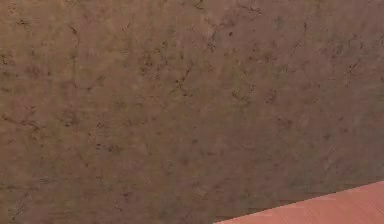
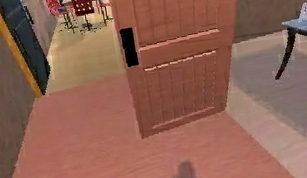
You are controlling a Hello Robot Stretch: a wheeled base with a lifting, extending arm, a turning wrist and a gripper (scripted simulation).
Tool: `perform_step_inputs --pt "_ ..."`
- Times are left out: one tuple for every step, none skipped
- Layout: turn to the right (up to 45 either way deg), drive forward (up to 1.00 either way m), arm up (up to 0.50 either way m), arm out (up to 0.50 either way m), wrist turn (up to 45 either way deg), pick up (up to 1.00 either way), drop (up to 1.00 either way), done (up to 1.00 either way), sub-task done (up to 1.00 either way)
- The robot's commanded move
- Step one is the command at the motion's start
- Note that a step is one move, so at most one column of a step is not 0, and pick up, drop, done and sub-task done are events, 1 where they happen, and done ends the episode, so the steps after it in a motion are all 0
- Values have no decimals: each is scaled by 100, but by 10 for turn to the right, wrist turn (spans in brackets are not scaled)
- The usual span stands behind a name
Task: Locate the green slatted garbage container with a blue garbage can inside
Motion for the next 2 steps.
perform_step_inputs --pt "300 0 0 0 0 0 0 0 0" --pt "0 10 0 0 0 0 0 0 0"
